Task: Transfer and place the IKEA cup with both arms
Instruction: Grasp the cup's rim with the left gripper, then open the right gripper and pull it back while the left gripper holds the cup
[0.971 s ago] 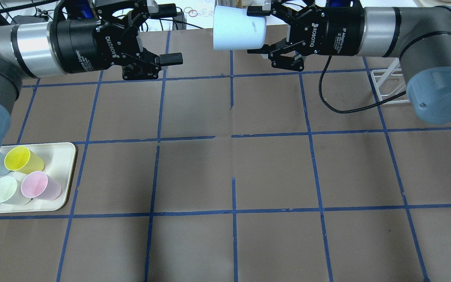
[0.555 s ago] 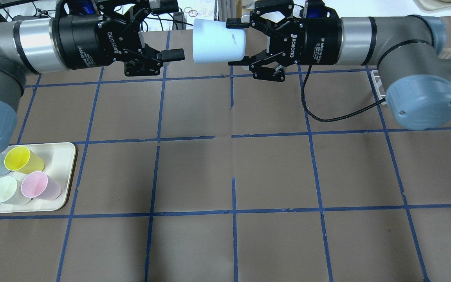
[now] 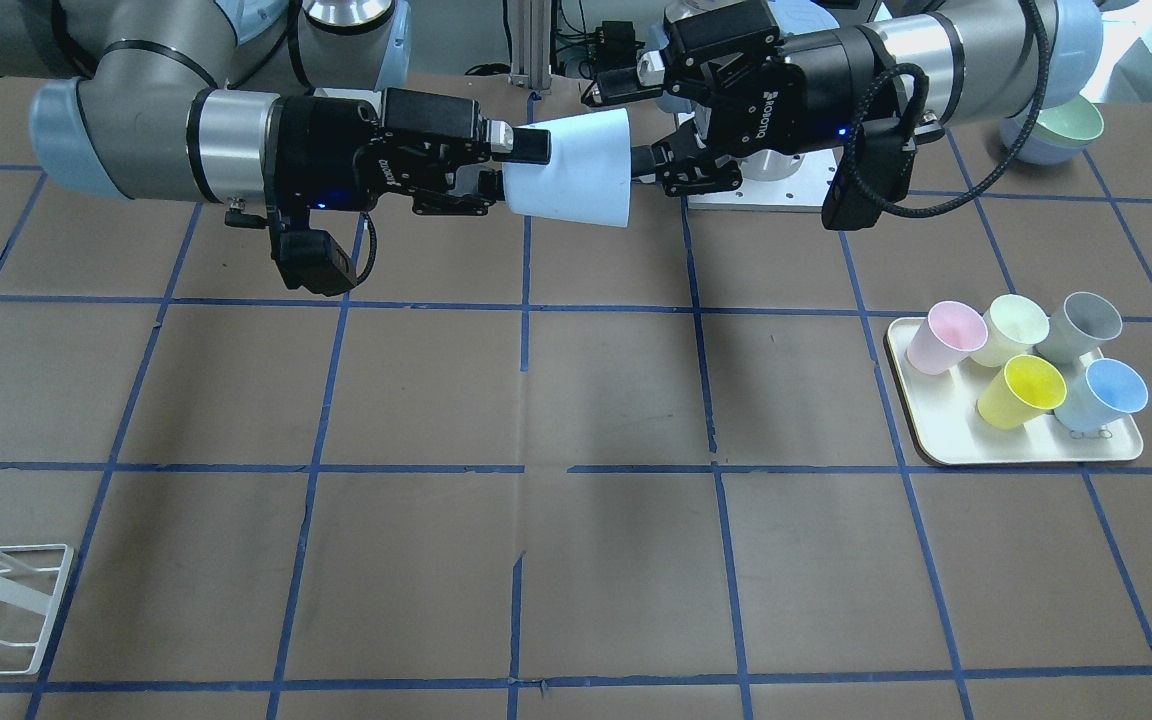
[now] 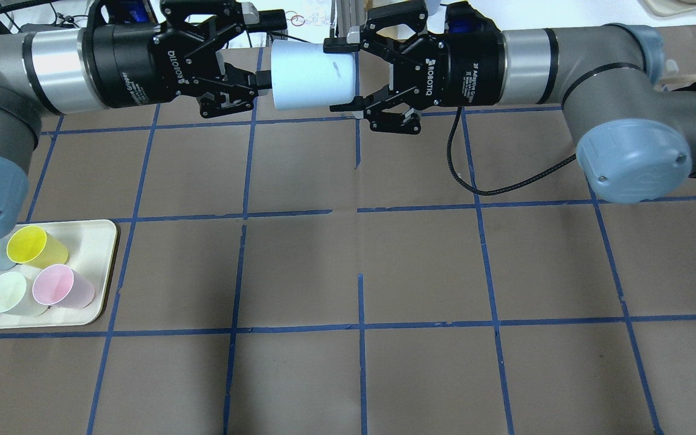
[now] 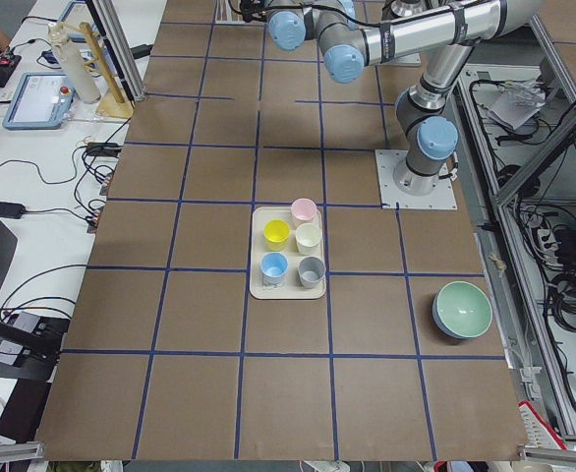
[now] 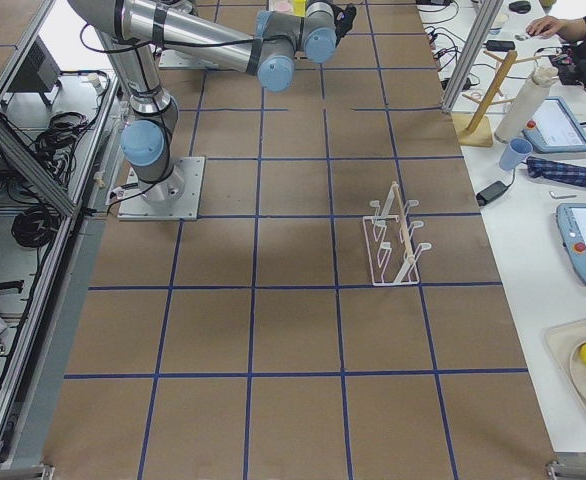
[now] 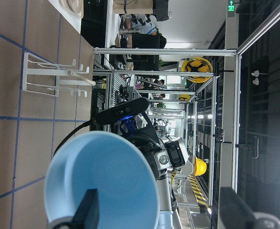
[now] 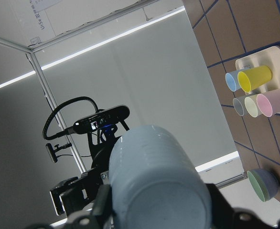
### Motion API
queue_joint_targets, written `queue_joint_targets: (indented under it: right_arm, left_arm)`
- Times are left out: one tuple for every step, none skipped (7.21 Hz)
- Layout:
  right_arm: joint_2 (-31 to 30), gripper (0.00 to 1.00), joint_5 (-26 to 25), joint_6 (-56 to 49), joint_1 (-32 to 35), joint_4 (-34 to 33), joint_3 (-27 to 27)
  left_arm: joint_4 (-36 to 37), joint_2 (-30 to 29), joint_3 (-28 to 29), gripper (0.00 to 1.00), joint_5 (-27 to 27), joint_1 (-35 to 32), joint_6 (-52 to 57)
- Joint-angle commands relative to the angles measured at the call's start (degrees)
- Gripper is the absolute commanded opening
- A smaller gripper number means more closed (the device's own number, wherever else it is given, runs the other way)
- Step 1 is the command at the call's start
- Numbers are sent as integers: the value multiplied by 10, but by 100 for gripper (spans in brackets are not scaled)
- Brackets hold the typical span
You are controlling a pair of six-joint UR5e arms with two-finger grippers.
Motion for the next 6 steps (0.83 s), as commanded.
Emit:
queue_joint_targets:
  right_arm:
    - [1,0,-2,8,9,0,-2]
    - [1,0,-1,11,9,-1,-2]
    - [2,48,-3,13,9,-1,-2]
    - [2,88,-7,17,9,0,-3]
    - [3,91,-8,23,9,0,-3]
    - [4,100,-6,58,3,-5,-4]
  left_arm:
    - [0,2,-2,24,3,-1,2]
    - [0,4,-2,24,3,0,3]
    - [0,8,-2,22,5,0,3]
    - [-1,8,-2,9,5,0,3]
    - [-1,8,-2,1,5,0,3]
    - [-1,7,-2,0,5,0,3]
